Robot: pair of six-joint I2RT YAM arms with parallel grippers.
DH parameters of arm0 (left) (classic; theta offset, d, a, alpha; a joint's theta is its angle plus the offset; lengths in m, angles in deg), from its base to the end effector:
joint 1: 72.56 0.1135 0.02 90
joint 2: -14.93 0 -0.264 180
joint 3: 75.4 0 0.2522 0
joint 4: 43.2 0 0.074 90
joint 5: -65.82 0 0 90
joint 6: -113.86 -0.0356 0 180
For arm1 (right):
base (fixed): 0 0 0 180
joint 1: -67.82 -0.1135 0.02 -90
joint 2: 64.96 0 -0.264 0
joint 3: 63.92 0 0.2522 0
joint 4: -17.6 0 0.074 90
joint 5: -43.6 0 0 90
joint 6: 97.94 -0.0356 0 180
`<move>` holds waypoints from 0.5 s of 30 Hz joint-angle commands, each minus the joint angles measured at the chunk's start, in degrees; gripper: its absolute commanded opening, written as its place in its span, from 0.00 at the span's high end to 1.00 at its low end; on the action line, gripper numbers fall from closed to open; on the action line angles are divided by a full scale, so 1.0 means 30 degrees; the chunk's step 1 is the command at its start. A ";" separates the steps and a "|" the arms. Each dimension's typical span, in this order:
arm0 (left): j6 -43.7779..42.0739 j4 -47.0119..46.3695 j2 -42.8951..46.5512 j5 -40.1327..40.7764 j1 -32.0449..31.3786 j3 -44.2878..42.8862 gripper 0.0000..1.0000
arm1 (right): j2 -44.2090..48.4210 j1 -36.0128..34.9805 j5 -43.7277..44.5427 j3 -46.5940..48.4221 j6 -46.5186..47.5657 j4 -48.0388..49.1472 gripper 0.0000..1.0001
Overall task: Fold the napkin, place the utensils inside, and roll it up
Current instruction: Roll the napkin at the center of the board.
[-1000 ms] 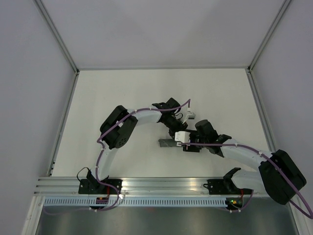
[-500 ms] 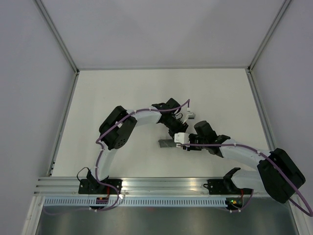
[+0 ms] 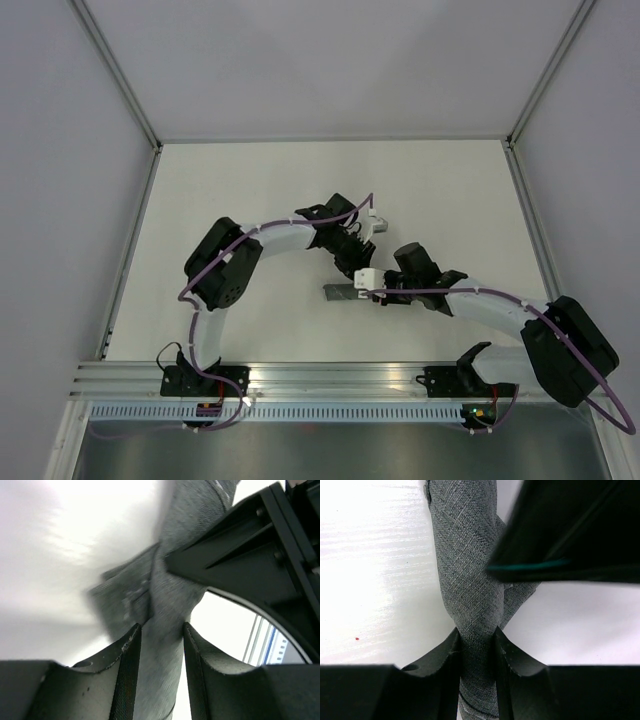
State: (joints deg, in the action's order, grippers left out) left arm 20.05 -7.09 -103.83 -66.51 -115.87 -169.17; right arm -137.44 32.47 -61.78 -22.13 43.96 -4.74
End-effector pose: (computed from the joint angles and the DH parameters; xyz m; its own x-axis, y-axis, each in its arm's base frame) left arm 0.2921 -0.3083 0.1506 -0.5862 0.6201 -0.5214 0.7846 0.2741 -0.5561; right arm 0.1761 0.1365 0.1500 0.1393 -0.8315 -0.5378 -0.9373 0.0646 -0.3425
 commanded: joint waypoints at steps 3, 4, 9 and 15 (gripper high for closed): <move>0.0949 -0.1150 0.2436 0.0895 0.1339 0.0593 0.56 | -0.1002 0.0007 -0.0206 0.0265 0.0132 -0.2647 0.71; 0.0949 -0.1238 0.2641 0.0983 0.1457 0.0769 0.56 | -0.1235 -0.0022 -0.0236 0.0353 0.0132 -0.2764 0.71; 0.2294 -0.4131 0.5041 0.2475 0.2334 0.3543 0.56 | -0.1968 0.0007 -0.0880 0.1406 0.0161 -0.4110 0.72; 0.5340 -1.1035 1.0332 0.7364 0.2776 0.9455 0.55 | -0.3433 0.0095 -0.1610 0.3222 0.0249 -0.6015 0.72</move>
State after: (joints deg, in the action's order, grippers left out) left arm 28.55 -25.02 -81.99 -53.81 -107.92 -148.08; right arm -144.59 32.82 -63.75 -13.47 44.79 -13.70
